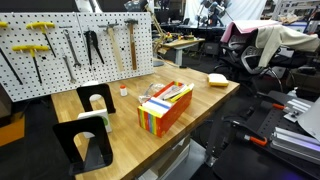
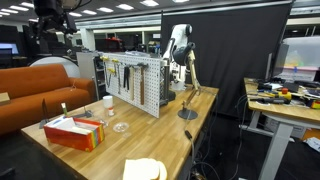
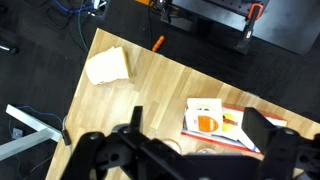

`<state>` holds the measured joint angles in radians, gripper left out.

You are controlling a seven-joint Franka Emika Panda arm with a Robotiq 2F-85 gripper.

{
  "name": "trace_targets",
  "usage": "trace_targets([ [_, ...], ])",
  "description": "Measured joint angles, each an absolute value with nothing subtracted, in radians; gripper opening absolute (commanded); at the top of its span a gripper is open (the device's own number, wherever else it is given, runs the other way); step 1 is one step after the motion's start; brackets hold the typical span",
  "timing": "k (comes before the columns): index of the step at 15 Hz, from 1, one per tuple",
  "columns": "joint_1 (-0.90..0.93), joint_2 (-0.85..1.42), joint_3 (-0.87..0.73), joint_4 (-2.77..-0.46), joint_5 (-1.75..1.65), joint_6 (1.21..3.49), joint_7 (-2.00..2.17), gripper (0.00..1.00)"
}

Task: Move the book from the middle black objects to the right of the box

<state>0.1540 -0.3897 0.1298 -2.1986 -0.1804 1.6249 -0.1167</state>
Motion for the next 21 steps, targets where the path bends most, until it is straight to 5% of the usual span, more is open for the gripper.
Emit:
trace_targets([
  [21, 0.276, -0.096, 0.258, -2.008, -0.069, 1.943, -0.09, 1.0],
])
